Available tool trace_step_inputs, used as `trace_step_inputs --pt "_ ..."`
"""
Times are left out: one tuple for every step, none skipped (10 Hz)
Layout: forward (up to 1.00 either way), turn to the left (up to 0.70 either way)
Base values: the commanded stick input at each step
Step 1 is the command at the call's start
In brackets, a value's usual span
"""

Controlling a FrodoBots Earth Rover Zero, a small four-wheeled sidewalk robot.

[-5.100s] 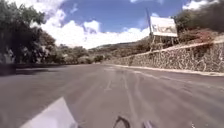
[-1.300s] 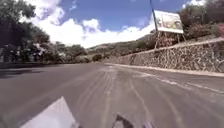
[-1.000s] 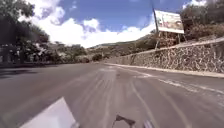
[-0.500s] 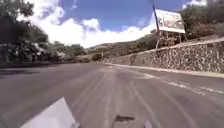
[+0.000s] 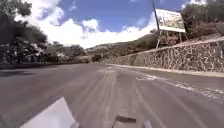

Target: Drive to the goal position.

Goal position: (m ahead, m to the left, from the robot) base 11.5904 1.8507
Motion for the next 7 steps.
trace_step_inputs --pt "0.45 0.00" --pt "0.45 0.00" --pt "0.45 0.00" --pt "0.45 0.00" --pt "0.45 0.00" --pt "0.45 0.00" --pt "0.45 0.00"
